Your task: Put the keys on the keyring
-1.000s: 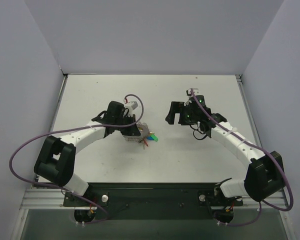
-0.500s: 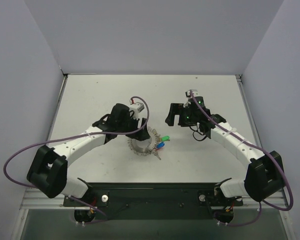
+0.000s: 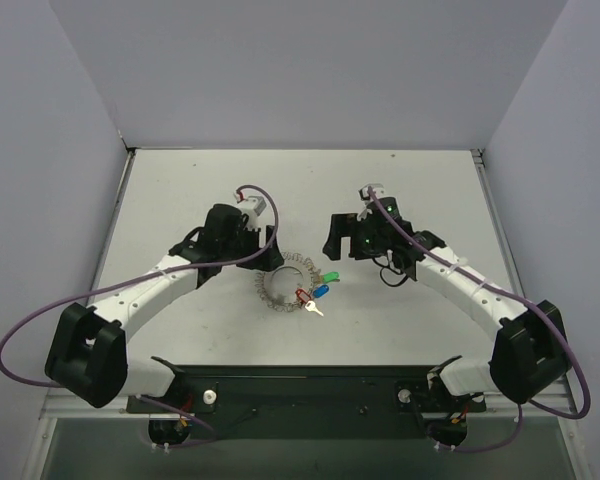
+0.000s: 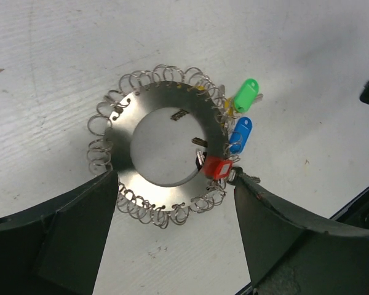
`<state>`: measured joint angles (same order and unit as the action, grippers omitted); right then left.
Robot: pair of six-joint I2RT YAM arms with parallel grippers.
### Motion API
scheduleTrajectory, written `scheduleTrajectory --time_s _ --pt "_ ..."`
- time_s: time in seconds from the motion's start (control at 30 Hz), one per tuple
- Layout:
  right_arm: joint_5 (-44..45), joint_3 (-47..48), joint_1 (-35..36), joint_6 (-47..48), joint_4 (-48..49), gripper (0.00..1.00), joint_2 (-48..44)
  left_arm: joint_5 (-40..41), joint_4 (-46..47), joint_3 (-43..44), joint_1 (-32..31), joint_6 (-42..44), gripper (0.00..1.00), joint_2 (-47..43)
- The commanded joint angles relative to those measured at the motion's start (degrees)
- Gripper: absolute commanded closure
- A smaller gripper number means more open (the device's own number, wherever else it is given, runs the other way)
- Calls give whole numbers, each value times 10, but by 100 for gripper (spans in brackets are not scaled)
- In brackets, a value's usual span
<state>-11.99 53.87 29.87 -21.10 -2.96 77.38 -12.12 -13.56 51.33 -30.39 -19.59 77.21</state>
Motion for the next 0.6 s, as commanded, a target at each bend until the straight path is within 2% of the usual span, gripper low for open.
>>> scheduleTrajectory --time_s 0.0,0.13,0.57 --pt "14 8 16 5 -10 4 8 2 -2 -7 52 -31 15 8" --pt "18 15 34 3 -9 4 22 -7 -9 -11 74 -37 17 18" --pt "39 41 73 -4 3 7 94 -12 -20 -7 76 -29 18 40"
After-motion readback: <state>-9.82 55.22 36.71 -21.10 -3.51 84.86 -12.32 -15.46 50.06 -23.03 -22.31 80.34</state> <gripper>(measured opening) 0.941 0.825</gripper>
